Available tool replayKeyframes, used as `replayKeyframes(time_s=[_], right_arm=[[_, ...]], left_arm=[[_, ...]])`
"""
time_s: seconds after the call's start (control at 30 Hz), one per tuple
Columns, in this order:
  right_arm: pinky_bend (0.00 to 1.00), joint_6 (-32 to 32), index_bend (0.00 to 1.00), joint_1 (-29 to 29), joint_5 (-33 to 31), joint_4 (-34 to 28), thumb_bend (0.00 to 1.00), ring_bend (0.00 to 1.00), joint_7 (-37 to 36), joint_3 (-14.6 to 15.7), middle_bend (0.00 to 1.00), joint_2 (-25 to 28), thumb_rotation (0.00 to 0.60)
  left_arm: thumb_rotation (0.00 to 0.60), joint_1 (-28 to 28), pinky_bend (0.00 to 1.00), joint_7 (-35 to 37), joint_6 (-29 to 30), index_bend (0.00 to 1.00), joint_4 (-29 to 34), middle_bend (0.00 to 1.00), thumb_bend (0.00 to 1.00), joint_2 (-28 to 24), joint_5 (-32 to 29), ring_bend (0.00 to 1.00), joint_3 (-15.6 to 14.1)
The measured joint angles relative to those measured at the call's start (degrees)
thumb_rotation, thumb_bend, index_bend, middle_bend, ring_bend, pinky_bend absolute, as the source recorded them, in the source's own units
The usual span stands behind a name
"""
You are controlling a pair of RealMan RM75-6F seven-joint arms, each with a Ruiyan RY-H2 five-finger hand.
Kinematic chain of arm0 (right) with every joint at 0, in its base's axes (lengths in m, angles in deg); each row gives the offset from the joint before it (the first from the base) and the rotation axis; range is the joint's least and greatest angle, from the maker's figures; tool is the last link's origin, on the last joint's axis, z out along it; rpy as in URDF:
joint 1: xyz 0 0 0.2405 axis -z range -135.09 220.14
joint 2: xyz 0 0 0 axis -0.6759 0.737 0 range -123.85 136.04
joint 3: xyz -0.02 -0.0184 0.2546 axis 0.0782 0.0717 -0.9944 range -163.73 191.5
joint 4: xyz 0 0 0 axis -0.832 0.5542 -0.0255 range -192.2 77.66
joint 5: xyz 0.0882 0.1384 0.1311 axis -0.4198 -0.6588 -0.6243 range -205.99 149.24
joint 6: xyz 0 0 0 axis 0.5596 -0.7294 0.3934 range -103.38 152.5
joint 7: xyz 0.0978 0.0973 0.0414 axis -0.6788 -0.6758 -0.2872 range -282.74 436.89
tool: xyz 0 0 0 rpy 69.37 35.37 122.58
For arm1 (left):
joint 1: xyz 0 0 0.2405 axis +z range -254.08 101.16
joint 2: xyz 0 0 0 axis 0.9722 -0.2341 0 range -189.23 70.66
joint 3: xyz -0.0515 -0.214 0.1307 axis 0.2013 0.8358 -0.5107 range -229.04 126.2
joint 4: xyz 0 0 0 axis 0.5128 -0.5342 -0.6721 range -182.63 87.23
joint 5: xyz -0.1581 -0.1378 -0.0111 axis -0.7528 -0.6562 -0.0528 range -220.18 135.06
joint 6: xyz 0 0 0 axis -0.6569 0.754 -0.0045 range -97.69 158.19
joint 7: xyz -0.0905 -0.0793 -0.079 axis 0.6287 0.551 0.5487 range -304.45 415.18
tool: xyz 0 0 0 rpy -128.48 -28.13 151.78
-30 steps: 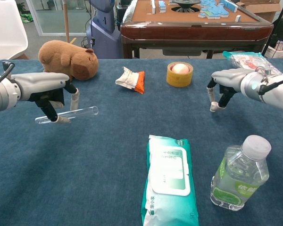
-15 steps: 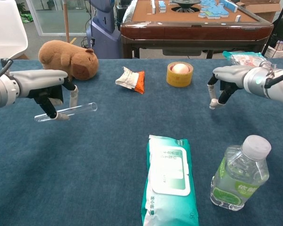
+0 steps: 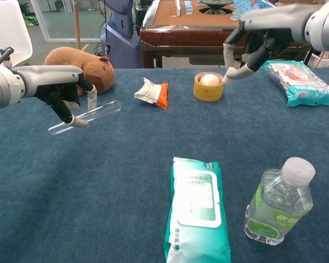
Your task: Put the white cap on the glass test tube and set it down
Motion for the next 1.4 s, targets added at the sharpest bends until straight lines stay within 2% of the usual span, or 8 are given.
replayKeyframes(time_s=[0.13, 0.23, 0.43, 0.6, 0.87, 1.4], right_arm=[[1.0, -1.4, 0.63, 1.2, 6.3, -6.9, 0.41, 1.0, -4.1, -1.4, 1.0, 3.5, 0.6], [1.0, -2.2, 0.63, 1.6, 9.9, -9.7, 0.41, 1.0, -6.2, -1.7, 1.0, 4.4, 0.6], [1.0, -5.2, 0.63, 1.2, 13.4, -11.4, 0.41, 1.0, -6.6, -1.3, 1.0, 2.9, 0.6], [1.0, -7.6, 0.63, 0.2, 13.5, -11.1, 0.41, 1.0, -4.4, -0.6, 1.0, 0.2, 0.6], [1.0, -9.3, 0.63, -2.1, 11.4, -10.9, 0.41, 1.0, -1.2, 0.4, 1.0, -2.9, 0.6], [1.0, -10.3, 0.63, -4.2, 9.2, -10.2, 0.41, 1.0, 0.0, 1.3, 1.0, -4.4, 0.6]], left_arm=[[0.6, -1.2, 1.0, 1.1, -1.3, 0.63, 1.3, 1.0, 0.27, -0.6, -2.3, 1.0, 1.3], [0.6, -2.1, 1.0, 1.7, -2.1, 0.63, 2.7, 1.0, 0.27, -1.3, -3.8, 1.0, 2.2], [0.6, -3.8, 1.0, 4.2, -4.2, 0.63, 5.8, 1.0, 0.27, -3.1, -7.2, 1.0, 4.3], [0.6, -5.7, 1.0, 7.5, -7.0, 0.63, 7.4, 1.0, 0.27, -4.5, -10.9, 1.0, 6.0], [0.6, -8.4, 1.0, 11.1, -9.4, 0.63, 8.1, 1.0, 0.27, -5.5, -14.8, 1.0, 7.0], [0.6, -10.8, 1.0, 13.8, -8.7, 0.62, 8.6, 1.0, 0.27, -5.8, -14.6, 1.0, 5.4]])
